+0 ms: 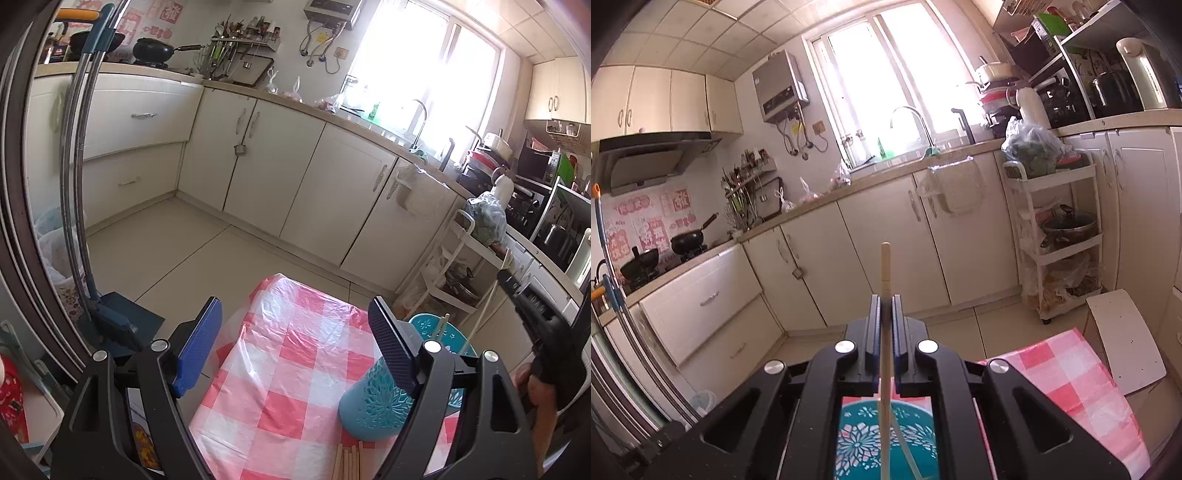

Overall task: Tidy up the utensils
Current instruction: 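Carry the chopstick over the teal basket and open the right gripper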

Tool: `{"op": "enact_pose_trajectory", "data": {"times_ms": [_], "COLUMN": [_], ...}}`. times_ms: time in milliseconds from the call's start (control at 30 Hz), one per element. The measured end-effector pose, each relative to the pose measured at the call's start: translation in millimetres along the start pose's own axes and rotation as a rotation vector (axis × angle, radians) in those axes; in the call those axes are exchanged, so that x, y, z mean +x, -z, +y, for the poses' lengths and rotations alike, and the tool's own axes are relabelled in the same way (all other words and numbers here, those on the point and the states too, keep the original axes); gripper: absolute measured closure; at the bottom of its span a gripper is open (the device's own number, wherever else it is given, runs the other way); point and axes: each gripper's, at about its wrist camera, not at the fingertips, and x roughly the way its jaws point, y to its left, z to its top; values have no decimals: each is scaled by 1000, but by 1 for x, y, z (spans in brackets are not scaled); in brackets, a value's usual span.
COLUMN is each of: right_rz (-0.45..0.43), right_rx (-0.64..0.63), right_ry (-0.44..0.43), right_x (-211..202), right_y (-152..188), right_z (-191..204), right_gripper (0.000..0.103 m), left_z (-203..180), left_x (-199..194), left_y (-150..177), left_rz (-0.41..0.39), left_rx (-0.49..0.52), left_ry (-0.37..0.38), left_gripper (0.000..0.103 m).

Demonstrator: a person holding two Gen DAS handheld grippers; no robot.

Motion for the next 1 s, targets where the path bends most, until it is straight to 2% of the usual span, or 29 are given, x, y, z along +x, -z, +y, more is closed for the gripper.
{"op": "enact_pose_trajectory", "data": {"times_ms": [100,133,200,267,467,633,733,900,1000], "right_rz": [68,86,118,126,94,108,161,321,411], "right_rx": [-23,-30,-37,-41,-87,-122,-123,-117,-106], "right_ry": [0,0,-3,-11,-56,-42,-22,2,-2], "right_x": [5,5,3,-4,-64,-111,-127,-123,-114], "right_y": [20,24,31,34,34,54,74,116,138], "right_z": [-4,-3,-5,-6,-1,0,-3,-7,-9], "right_gripper": [96,94,81,79,70,66,65,66,71], "left_z": [-1,-2,-3,-4,-2,-1,-1,2,6], "left_x": [1,1,1,2,4,3,1,-1,-3], "left_y": [0,1,2,3,4,5,6,9,9], "left_rz": [3,4,6,9,20,18,15,19,23], "left_rx": [-1,0,8,14,12,15,21,33,35], "left_ry": [4,4,3,-2,-20,-29,-33,-46,-52], "left_gripper": [26,26,26,26,25,25,24,24,24]}}
